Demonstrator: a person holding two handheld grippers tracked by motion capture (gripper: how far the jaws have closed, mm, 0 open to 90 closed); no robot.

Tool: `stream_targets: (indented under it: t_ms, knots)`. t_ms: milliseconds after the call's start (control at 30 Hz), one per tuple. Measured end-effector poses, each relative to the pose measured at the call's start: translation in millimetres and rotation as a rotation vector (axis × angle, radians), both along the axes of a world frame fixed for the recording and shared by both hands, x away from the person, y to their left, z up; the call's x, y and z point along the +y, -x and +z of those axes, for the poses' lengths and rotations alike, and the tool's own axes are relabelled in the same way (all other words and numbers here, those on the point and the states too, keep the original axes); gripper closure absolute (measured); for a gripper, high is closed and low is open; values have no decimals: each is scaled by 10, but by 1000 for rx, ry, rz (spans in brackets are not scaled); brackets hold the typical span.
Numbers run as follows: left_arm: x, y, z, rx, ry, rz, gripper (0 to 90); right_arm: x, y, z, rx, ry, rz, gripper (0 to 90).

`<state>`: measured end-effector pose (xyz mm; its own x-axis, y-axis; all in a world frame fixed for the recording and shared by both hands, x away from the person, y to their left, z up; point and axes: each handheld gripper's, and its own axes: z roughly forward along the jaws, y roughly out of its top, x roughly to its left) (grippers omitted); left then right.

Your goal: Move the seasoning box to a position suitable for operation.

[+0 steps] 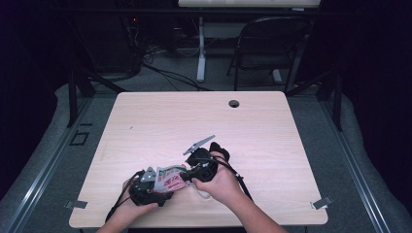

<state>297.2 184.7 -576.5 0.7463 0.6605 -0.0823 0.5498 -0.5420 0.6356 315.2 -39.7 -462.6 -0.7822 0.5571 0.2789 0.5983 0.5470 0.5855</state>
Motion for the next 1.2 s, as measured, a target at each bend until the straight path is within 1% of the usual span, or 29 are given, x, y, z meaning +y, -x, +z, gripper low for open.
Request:
stream_targets:
  t_ms: [100,200,333,633,700,833,933,1033,1200]
  knots:
    - [-4,-2,-7,-4,5,4,269,1,2,2,0,-1,2,900]
    - [-8,6,-18,-20,2,6,281,2,4,1,-1,-2,-1,900]
    - [-6,7,-19,-24,3,4,294,2,1,2,0,-2,0,900]
    - [-14,2,-23,-47,-12,-10,321,12,5,0,5,-11,-7,900]
    - [-19,12,-24,-63,-29,-16,339,11,0,-2,3,-9,-3,900]
    - [-14,11,-25,-68,-30,-23,358,13,5,0,7,-12,-8,900]
    - [-13,17,-29,-80,-28,-23,372,10,3,4,6,-4,-3,900]
    - [-17,28,-27,-90,-31,-19,405,7,2,6,6,-5,-2,900]
    - [-18,37,-24,-102,-35,-12,442,8,1,2,3,-23,-7,900]
